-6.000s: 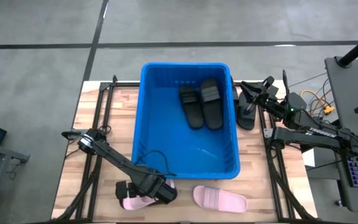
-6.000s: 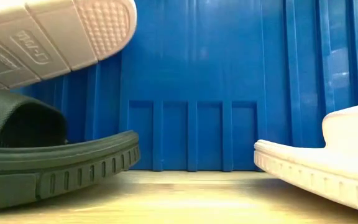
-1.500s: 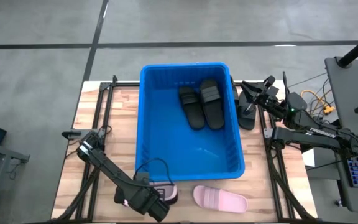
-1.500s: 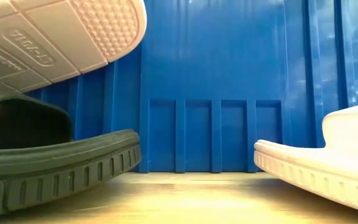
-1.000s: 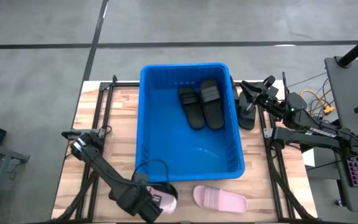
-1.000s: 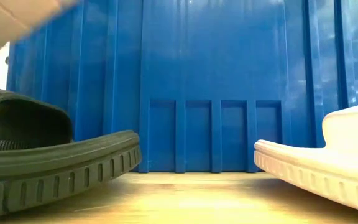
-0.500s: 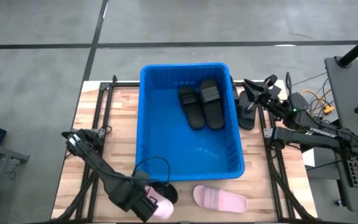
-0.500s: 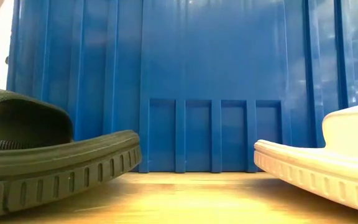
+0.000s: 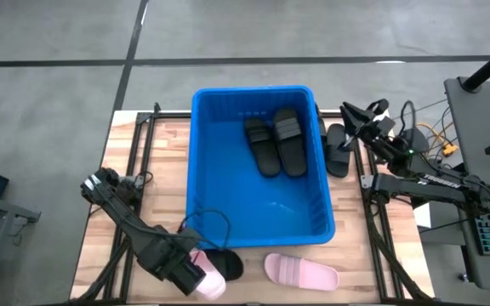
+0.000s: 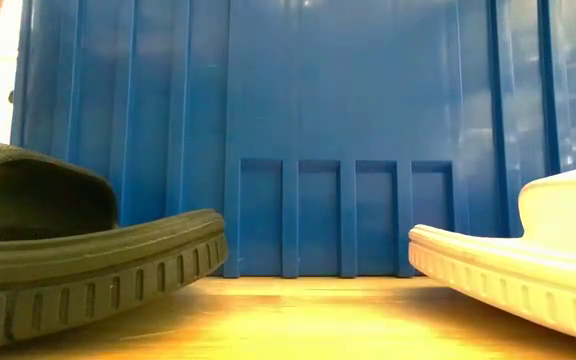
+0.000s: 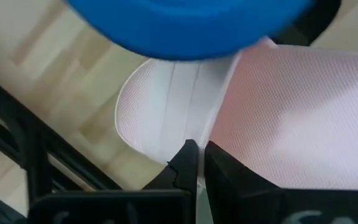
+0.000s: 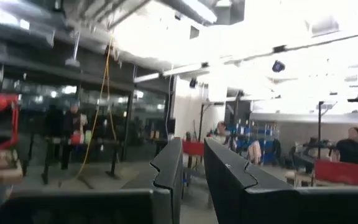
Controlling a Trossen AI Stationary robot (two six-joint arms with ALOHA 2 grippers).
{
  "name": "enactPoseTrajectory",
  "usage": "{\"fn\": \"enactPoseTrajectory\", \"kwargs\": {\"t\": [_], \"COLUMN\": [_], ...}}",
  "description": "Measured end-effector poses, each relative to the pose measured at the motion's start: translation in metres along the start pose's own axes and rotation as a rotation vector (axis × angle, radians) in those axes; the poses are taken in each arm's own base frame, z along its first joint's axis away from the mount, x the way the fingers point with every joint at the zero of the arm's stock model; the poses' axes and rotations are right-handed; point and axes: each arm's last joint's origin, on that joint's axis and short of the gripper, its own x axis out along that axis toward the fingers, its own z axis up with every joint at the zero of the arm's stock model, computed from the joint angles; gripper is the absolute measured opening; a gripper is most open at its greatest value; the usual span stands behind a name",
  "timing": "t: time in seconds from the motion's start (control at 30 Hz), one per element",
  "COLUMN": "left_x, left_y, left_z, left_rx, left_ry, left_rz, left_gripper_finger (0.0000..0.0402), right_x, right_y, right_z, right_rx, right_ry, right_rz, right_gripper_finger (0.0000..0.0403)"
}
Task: Pick and place slides into bin
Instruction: Move the pink slides to the middle left of the table
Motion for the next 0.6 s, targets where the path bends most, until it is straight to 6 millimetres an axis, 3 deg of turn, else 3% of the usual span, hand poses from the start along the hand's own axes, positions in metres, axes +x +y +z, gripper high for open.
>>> {"fn": "enactPoseTrajectory", "kwargs": {"t": [0.33, 0.6], "left_x": [-0.018, -0.01], "left_y": [0.061, 0.113], "left_z": [0.003, 0.005], "left_rx": [0.066, 0.16], "left_ry": [-0.083, -0.119], "left_rz": [-0.019, 0.013], "left_gripper_finger": [0.0, 0.0], "right_x": [0.0, -0.001], "right_y": [-0.005, -0.007], "right_z": [0.007, 0.011], "right_rx": [0.018, 0.033], "right_ry": [-0.053, -0.091], "right_rz": [-0.119, -0.157], "right_gripper_finger": [0.0057, 0.0057]}}
